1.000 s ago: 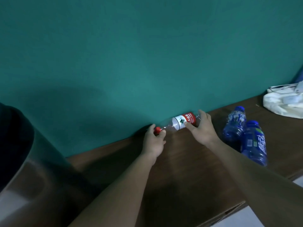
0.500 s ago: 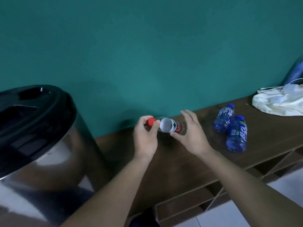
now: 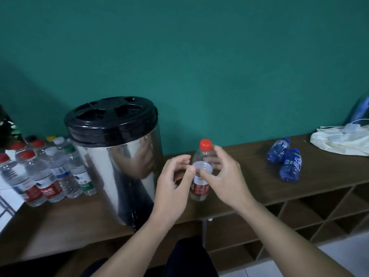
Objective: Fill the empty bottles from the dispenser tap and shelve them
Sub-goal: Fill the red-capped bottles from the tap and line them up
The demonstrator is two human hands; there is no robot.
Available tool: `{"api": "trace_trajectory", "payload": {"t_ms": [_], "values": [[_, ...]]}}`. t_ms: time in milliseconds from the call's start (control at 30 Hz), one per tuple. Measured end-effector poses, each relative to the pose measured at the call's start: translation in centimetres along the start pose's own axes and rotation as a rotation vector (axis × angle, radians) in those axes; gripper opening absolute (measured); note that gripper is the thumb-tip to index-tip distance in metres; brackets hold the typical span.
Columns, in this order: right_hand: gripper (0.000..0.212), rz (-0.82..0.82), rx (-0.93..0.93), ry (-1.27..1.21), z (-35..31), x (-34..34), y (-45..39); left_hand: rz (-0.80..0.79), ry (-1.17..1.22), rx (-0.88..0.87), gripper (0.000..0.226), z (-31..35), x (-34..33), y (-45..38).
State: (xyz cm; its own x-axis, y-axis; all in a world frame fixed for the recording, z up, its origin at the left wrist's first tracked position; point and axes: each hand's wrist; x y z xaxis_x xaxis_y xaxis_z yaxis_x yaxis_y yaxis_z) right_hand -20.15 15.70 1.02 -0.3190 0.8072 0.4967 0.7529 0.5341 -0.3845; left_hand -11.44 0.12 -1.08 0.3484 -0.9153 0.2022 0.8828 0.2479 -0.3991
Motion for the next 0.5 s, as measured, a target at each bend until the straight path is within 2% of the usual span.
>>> {"api": "trace_trajectory", "payload": {"t_ms": [133,267,333,433,500], "values": [[0.051,0.027,-0.127,-0.104,-3.3,-1.7,2.4,-0.050,0.019,0.032,0.063,-0.4,1.0,4.6],[0.048,-0.012,-0.184,-0.097,-6.1,-4.0,4.5,-0.087,-0.039,0.104,0.082,-1.2,1.9,7.3],[0.048,-0.061,-0.198,-0.059,-6.9,-4.9,5.0,-0.124,-0.056,0.137,0.078,-1.4,2.3,8.4],[0.047,-0.116,-0.199,0.073,-7.6,-5.0,5.0,-0.092,-0.172,0.180,0.059,-1.3,2.9,10.1],[0.063,-0.080,-0.157,0.287,-8.1,-4.4,4.6,-0.080,-0.197,0.182,0.051,-1.4,3.1,11.3]]}}
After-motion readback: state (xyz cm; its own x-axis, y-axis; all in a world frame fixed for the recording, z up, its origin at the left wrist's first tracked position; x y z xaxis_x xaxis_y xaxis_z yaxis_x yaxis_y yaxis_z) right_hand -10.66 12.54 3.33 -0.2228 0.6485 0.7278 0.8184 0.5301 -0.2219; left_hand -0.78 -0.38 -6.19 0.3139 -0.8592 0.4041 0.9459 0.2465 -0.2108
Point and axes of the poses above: each hand's wrist, its own y-axis away from the middle knuckle, its own x-axis out of the back of the hand, z = x × y, and after that the axes turned 11 degrees about -z, right-handed
